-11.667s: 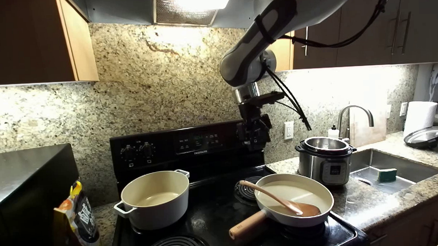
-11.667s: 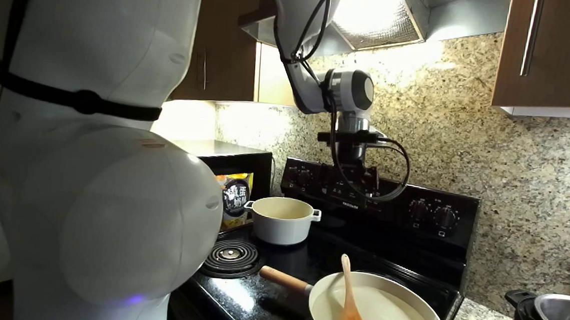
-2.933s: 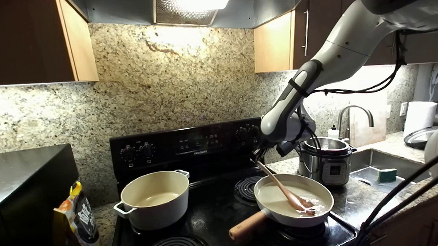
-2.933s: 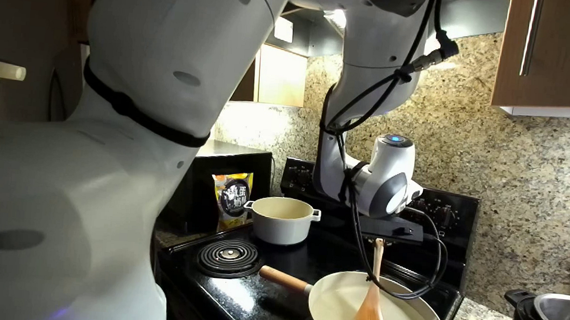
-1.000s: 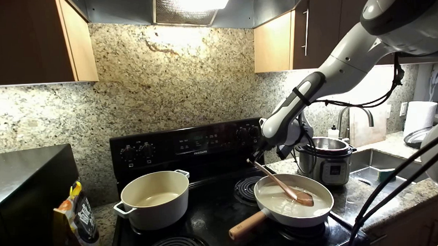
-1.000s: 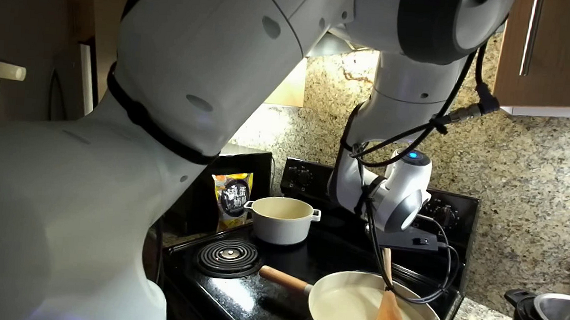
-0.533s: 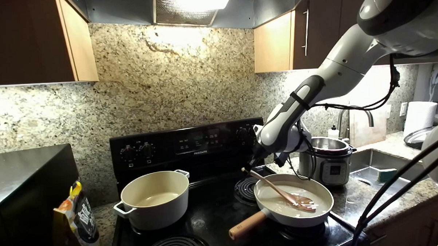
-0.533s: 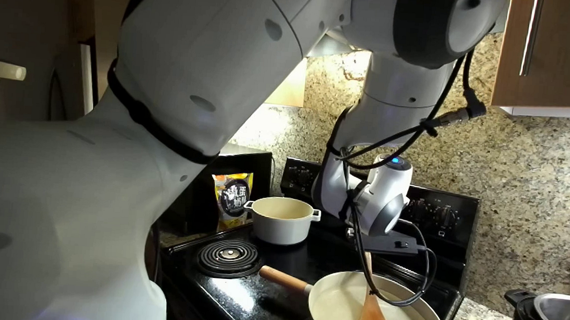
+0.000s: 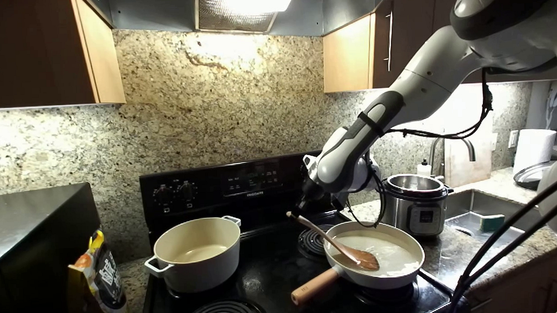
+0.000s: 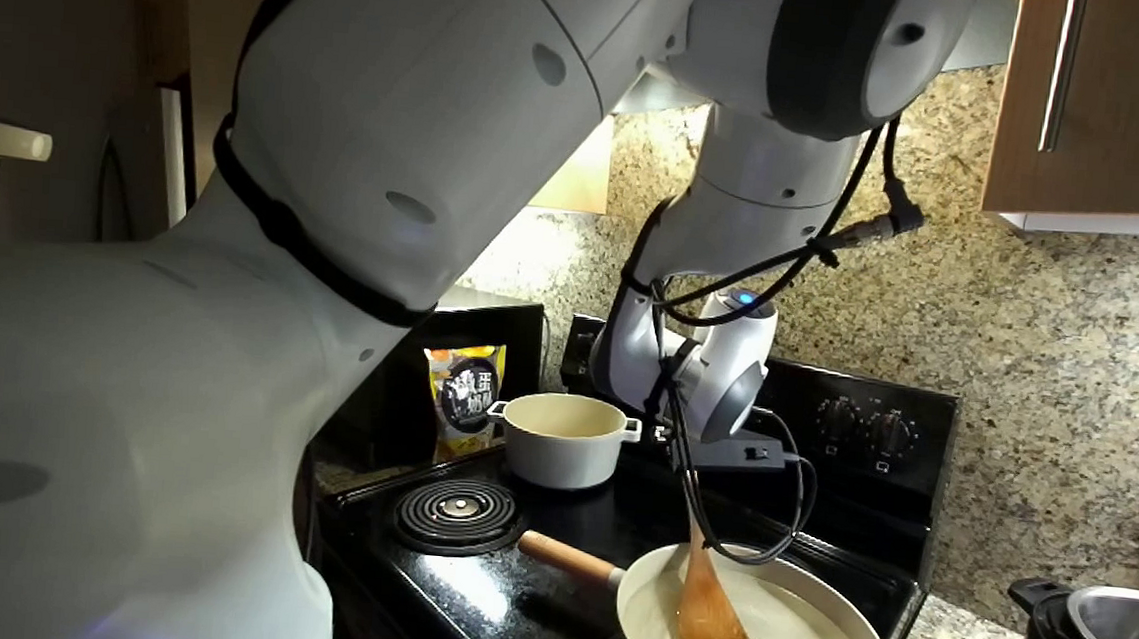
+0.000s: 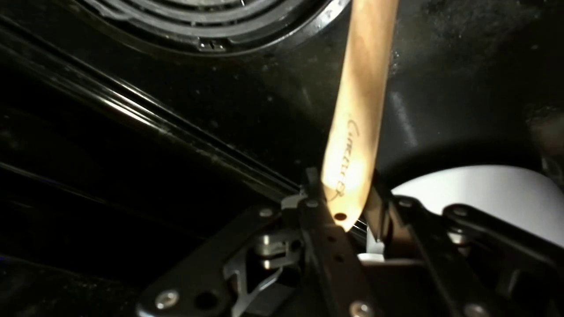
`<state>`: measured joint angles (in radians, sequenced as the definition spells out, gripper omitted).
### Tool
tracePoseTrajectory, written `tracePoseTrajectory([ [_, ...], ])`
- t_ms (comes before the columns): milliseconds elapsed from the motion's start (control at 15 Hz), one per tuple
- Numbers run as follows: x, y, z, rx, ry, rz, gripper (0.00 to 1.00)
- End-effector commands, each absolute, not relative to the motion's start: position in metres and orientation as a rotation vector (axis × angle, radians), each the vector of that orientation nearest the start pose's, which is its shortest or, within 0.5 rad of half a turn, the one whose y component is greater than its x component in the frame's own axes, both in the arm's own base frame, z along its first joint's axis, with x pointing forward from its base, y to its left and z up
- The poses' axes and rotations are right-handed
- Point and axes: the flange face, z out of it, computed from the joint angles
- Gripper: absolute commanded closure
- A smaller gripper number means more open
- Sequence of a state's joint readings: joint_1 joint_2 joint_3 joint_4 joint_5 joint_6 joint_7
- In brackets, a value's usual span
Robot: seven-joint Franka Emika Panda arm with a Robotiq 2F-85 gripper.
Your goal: Stir the contents of the pan with the wooden spoon
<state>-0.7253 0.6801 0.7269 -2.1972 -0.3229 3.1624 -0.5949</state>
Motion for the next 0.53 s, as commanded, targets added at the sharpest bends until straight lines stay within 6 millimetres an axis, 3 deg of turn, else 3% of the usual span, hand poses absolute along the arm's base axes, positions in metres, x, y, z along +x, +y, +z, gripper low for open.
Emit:
tracePoseTrajectory([
  [0,0.598,0.027,0.216,-2.656,-1.022,-0.904,0.90],
  [467,0.628,-0.005,0.241,-2.674,-0.995,-1.049,0.90],
])
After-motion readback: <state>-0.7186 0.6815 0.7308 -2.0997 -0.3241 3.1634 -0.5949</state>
